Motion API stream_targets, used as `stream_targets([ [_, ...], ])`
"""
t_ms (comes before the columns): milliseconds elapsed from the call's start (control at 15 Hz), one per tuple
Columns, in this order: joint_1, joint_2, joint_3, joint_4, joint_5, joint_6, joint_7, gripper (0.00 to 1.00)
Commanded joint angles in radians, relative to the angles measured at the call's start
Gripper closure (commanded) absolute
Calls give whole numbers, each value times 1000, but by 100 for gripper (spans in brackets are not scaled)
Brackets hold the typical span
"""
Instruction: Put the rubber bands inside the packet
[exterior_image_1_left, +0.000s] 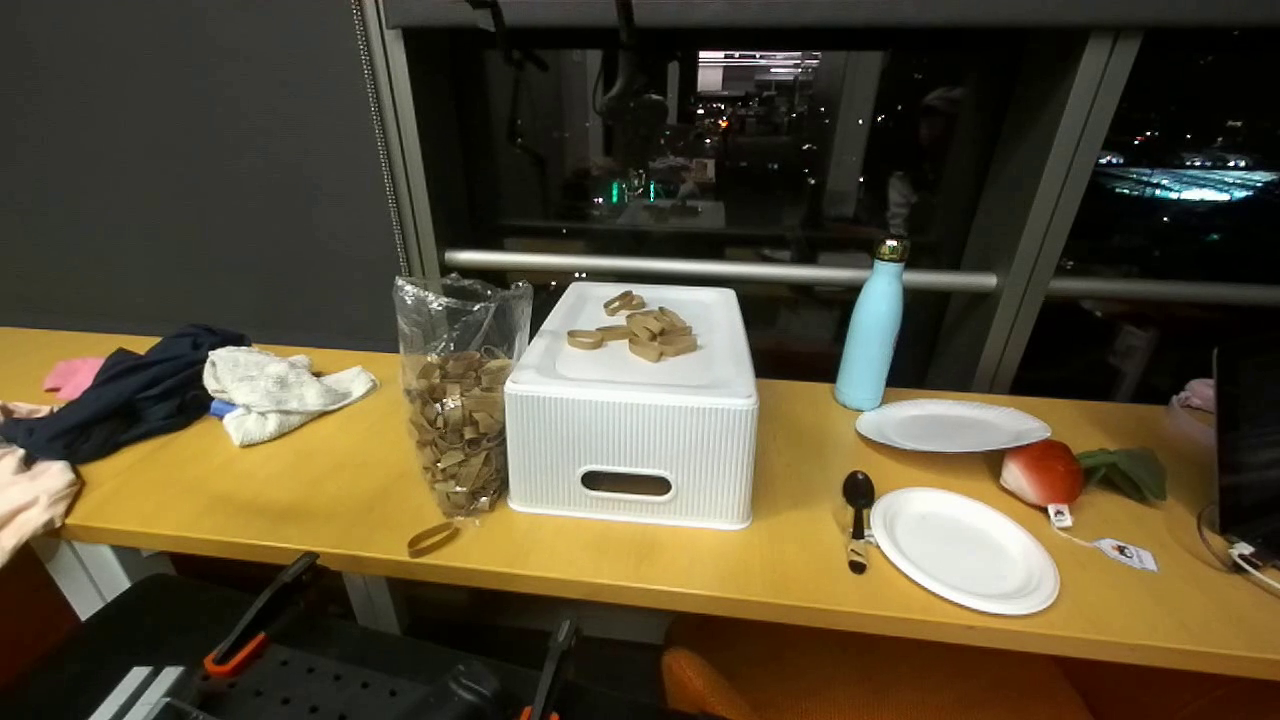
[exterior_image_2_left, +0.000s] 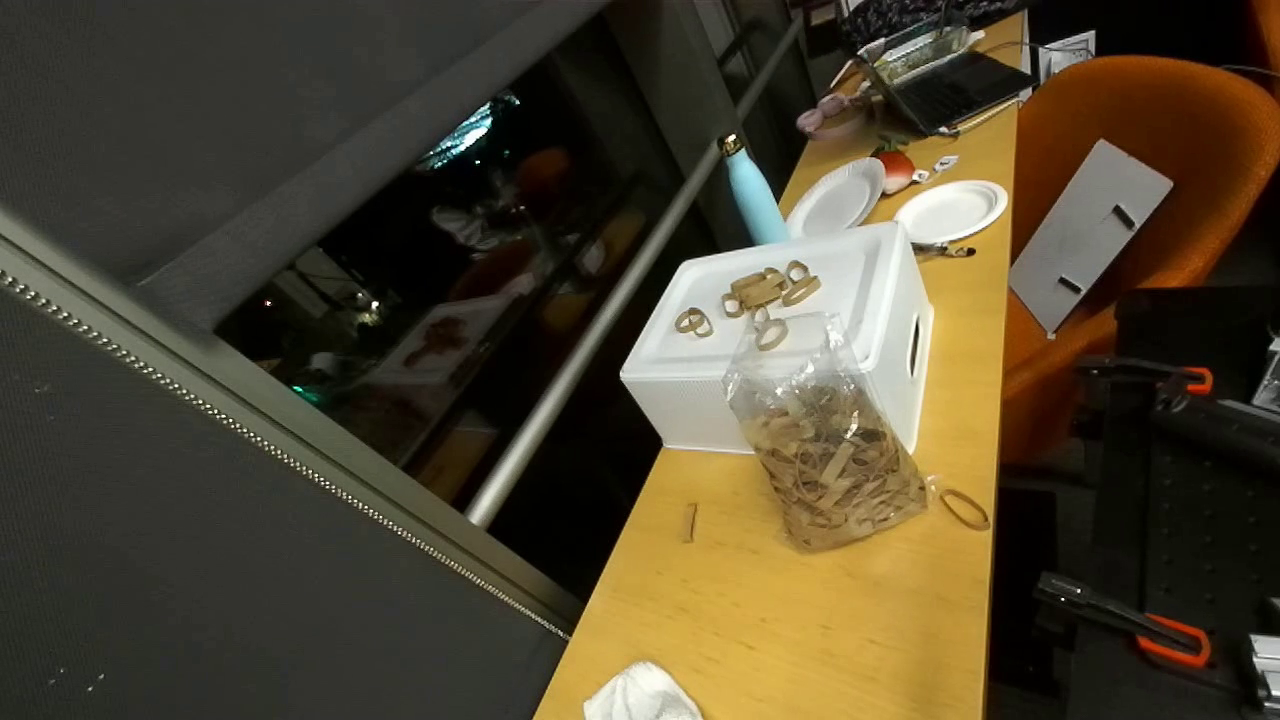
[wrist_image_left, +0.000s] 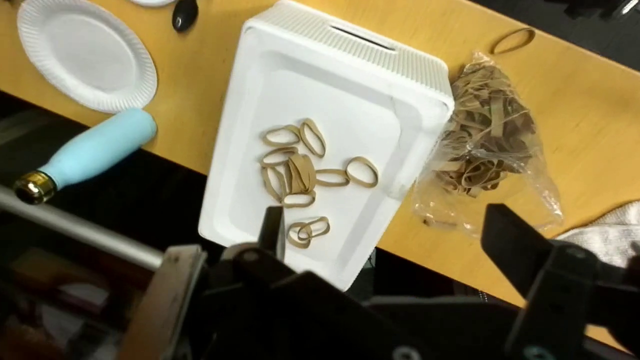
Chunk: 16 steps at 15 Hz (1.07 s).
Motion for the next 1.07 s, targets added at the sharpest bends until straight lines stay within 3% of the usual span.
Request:
stream_targets([
  [0,2,101,-41,41,87,77,-144,0],
  [467,-63,329,-41,190,252,52,-346,0],
  [1000,-177,597,12,392,319,-10,-465,0],
])
